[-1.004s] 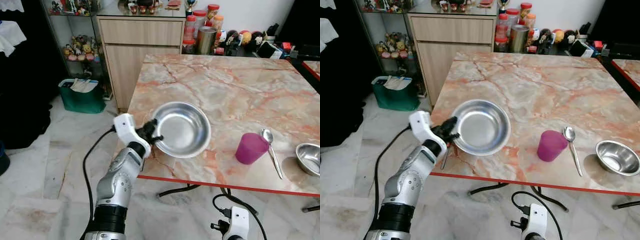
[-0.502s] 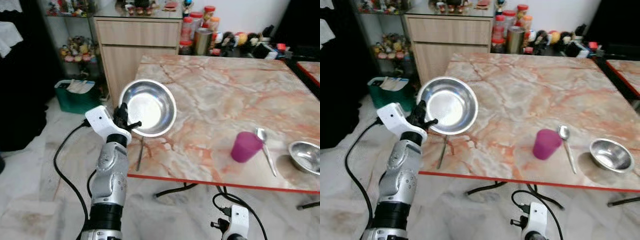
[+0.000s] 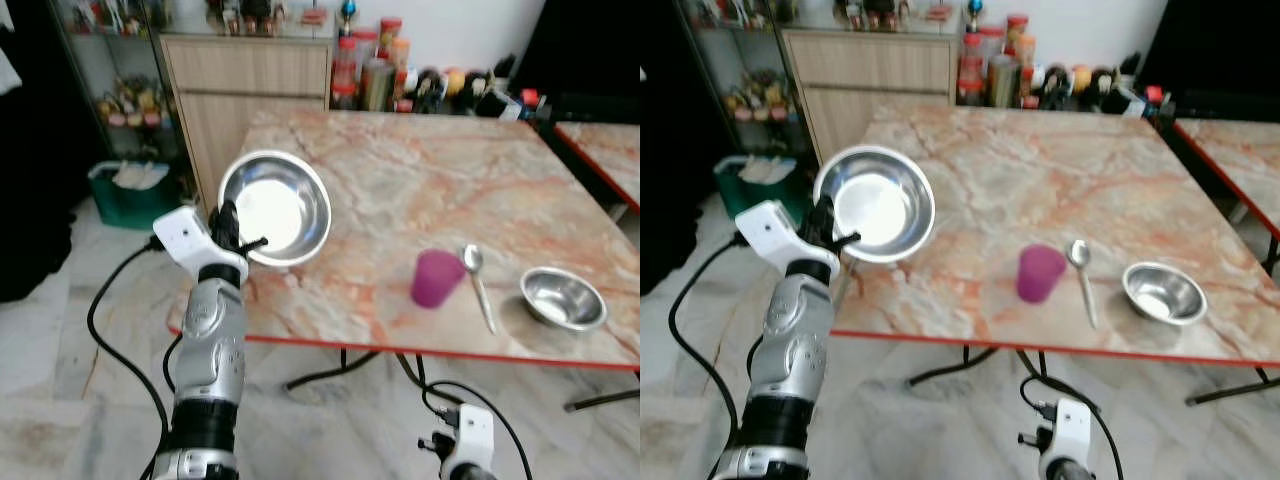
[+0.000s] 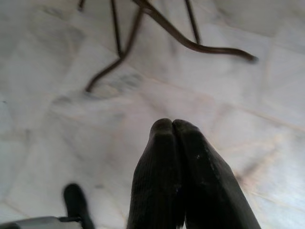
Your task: Setting the table
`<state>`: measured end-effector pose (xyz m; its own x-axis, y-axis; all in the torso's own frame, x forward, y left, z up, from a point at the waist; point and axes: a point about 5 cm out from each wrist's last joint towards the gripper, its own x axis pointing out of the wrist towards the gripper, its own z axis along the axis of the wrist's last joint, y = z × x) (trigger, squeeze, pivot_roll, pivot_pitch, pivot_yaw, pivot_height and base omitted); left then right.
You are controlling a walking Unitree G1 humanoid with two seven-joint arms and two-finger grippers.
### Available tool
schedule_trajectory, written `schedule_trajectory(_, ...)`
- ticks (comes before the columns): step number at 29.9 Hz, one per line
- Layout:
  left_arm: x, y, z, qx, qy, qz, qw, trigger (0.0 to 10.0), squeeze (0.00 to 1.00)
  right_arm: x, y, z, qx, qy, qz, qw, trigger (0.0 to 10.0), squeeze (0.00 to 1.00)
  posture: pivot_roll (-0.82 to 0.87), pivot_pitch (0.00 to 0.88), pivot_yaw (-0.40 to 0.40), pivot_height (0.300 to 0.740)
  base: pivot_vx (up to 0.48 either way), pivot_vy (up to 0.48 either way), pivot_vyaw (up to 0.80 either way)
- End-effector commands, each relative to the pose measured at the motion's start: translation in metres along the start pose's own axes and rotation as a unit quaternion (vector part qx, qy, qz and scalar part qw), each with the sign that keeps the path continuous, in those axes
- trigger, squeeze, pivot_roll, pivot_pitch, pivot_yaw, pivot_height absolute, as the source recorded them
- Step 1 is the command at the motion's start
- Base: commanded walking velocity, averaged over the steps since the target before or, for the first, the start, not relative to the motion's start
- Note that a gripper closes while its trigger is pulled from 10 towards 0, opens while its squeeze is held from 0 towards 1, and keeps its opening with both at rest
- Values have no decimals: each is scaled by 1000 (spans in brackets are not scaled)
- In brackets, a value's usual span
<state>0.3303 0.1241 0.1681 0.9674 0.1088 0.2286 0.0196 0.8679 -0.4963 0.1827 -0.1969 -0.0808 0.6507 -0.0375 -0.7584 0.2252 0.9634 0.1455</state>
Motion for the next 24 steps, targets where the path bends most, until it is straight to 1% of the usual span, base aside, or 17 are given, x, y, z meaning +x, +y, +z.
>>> schedule_trajectory(1,4,-5,9,9,-19,-9,1000,10000,0,1,0,5,-4,-9,-2,1000,10000,0,16,0,-59,740,0,-394,0)
schedule_trajectory(2,4,-4,9,10,-19,-9,1000,10000,0,1,0,5,-4,-15,0,1000,10000,0,15,0,-57,740,0,-394,0)
schedule_trajectory(7,5,-4,9,11,-19,-8,1000,10000,0,0,-1,6,-2,-20,-3,1000,10000,0,13,0,-54,740,0,-391,711)
schedule_trajectory(8,5,-4,9,10,-20,-9,1000,10000,0,0,-1,4,11,-14,-7,1000,10000,0,10,0,-53,740,0,-390,0)
schedule_trajectory(12,7,-6,10,9,-22,-11,1000,10000,0,0,-2,4,6,-12,-7,1000,10000,0,7,0,-50,740,0,-387,0)
schedule_trajectory(24,7,-6,14,10,-28,-12,999,10000,0,0,0,1,2,-6,-4,1000,10000,0,4,0,-46,740,0,-381,0)
